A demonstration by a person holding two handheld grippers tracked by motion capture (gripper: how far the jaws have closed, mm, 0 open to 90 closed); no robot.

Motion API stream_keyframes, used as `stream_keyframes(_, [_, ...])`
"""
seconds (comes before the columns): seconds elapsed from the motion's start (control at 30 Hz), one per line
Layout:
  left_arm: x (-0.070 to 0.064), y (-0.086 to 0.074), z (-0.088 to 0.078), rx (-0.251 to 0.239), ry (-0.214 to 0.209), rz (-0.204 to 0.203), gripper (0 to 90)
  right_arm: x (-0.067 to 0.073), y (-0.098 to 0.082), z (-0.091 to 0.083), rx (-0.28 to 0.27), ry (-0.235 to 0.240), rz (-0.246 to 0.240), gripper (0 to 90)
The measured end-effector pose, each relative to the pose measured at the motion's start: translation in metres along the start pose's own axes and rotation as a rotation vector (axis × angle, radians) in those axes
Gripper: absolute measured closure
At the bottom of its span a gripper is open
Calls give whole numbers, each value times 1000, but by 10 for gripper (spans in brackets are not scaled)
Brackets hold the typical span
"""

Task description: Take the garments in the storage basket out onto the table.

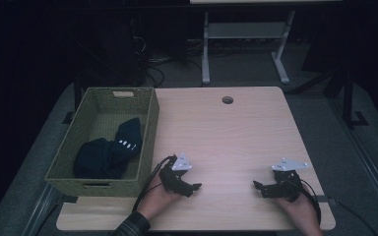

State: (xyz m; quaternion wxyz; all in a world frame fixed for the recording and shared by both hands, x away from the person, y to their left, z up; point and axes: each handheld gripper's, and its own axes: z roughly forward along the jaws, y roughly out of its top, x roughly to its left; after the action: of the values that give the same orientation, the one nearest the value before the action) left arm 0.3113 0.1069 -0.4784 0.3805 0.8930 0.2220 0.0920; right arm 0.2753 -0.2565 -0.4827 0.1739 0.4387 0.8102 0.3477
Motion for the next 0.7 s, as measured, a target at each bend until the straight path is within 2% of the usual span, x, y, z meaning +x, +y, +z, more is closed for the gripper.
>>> stream_keyframes(0.27, [0,1,0,3,4,3,134,0,0,0,0,0,0,82])
stream_keyframes(0.5, [-4,2,1,3,18,-16,139,0,0,0,3,0,4,83])
stream_keyframes(0.67, [-5,3,1,12,18,-10,144,1,0,0,2,2,10,83])
stream_keyframes(0.7, [-7,5,1,21,17,4,149,1,0,0,2,2,9,83])
